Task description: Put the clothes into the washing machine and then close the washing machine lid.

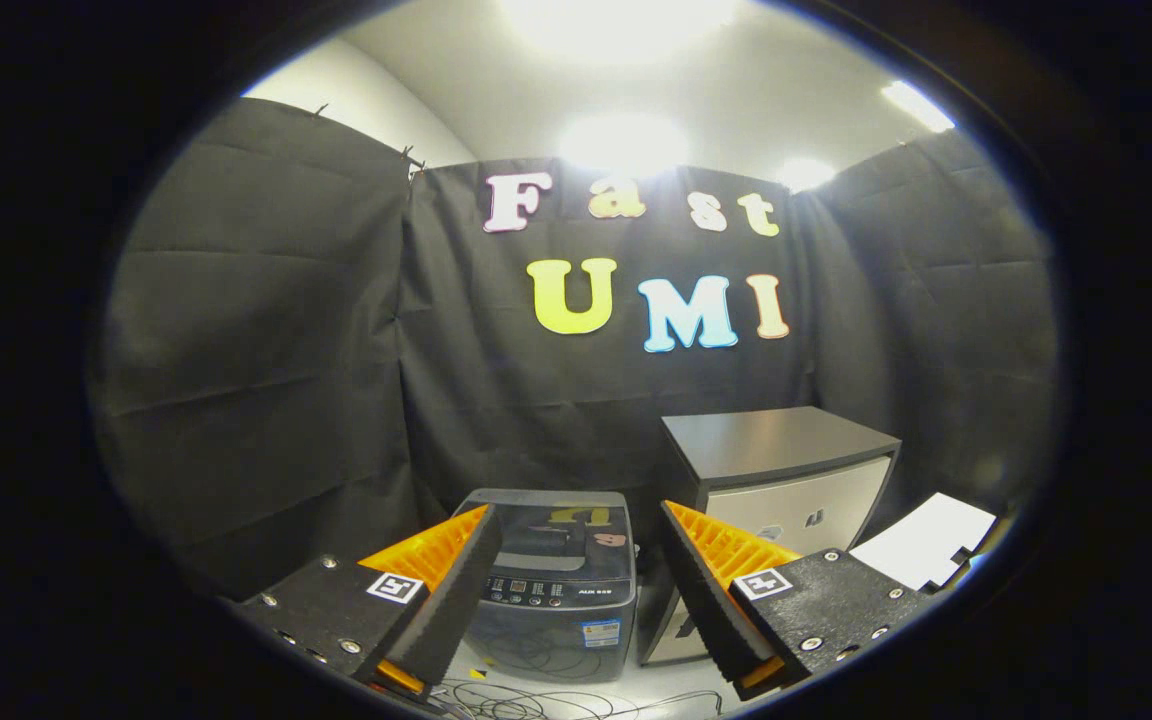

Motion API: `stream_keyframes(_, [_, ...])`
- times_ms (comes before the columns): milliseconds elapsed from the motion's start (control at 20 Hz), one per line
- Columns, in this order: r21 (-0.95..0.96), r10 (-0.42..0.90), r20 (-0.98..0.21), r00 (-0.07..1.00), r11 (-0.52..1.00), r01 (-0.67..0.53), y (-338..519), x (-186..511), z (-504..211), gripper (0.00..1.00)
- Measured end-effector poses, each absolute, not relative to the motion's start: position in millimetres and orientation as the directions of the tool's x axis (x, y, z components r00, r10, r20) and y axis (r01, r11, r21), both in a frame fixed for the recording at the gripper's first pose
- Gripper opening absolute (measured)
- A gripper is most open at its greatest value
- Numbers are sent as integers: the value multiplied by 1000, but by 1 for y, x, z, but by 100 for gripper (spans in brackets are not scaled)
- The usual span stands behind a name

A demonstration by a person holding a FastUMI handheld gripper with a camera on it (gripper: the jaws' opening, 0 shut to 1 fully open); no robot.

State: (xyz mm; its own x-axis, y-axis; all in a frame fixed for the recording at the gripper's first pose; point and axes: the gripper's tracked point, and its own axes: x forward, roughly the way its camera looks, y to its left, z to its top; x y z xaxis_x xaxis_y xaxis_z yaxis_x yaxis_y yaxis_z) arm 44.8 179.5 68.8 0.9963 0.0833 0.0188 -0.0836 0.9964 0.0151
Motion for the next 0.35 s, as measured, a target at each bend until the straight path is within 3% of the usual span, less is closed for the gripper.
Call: stream_keyframes(350, [-31,117,88,989,993,-115,177,-8,79,97])
